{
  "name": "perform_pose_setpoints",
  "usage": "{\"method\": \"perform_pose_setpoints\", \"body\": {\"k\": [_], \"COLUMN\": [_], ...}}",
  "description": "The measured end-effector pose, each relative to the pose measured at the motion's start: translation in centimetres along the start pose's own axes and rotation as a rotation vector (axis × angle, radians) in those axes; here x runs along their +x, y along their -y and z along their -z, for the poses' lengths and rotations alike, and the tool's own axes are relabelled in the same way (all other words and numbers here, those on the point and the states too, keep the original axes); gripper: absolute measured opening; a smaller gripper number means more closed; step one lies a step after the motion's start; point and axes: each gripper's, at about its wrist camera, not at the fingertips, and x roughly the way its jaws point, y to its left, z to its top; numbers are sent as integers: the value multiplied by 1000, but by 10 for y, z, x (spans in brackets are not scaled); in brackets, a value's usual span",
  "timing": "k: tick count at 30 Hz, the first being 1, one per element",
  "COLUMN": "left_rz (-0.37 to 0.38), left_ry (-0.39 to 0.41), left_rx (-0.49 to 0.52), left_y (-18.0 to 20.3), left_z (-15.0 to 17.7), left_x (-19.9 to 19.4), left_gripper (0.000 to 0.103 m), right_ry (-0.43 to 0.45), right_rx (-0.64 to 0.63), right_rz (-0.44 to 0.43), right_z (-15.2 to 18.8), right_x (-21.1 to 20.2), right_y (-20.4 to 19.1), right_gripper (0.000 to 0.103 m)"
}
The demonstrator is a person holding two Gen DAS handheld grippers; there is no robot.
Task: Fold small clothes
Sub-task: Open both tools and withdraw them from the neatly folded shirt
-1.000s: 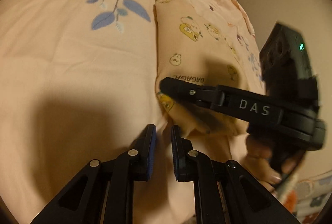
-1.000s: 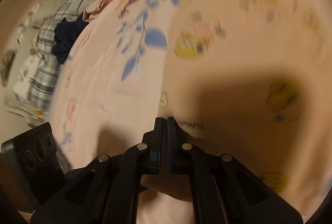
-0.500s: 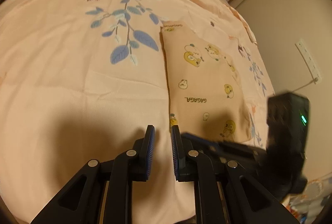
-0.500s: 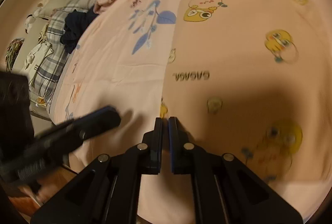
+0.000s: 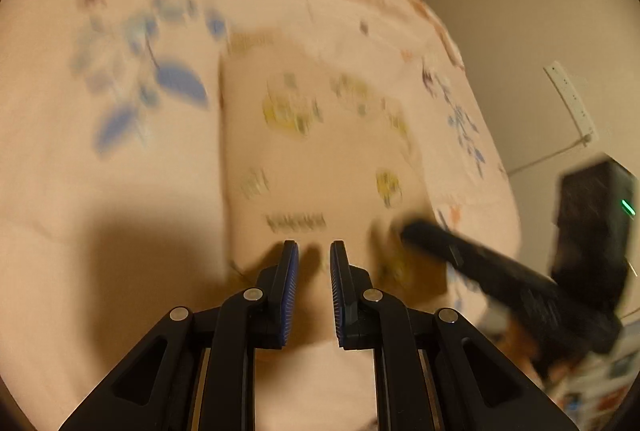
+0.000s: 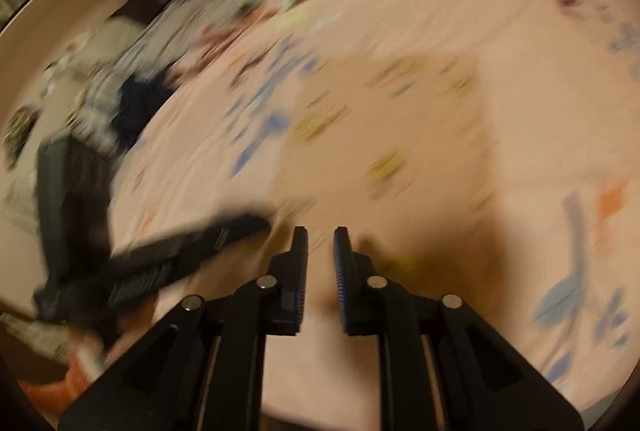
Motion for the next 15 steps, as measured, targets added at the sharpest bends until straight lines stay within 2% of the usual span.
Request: {"method": "perform_pose_setpoints", "body": {"k": [1, 2, 3, 5, 7, 8, 9, 11, 13, 15], "left_rz": [-10, -17, 5, 64, 136, 144, 137, 65, -19, -87], "left_ry": [-44, -47, -3, -7, -38, -40, -26, 47, 143, 184], "left_rx": [-18, -13, 0, -15, -97, -107, -97, -45, 15, 66], "left_y": [-6, -10, -15, -25, -39, -41, -40, -30, -13, -2], "left_z": [6, 11, 19, 26, 26, 25, 21, 12, -4, -15], "left_x": [12, 18, 16, 11, 3, -1, -8, -24, -36, -31], "left_gripper": [11, 11, 11, 11, 11, 11, 11, 11, 11, 11], "right_ry": [-17, -46, -74, -86, -55, -58, -62, -47, 0, 56], "right_rx": [44, 93, 140, 151, 179, 197, 204, 185, 125, 88], "right_rz": [28, 44, 28, 2, -53, -69, -68, -40, 9, 72], "right_z": [-4, -5, -2, 7, 20, 22, 22, 18, 8, -7], "right_x": [7, 15, 26, 38, 36, 32, 27, 14, 0, -10], "right_y": [11, 23, 39, 55, 67, 70, 70, 65, 49, 42], "right_gripper": [17, 16, 10, 0, 0, 0, 0, 6, 9, 12]}}
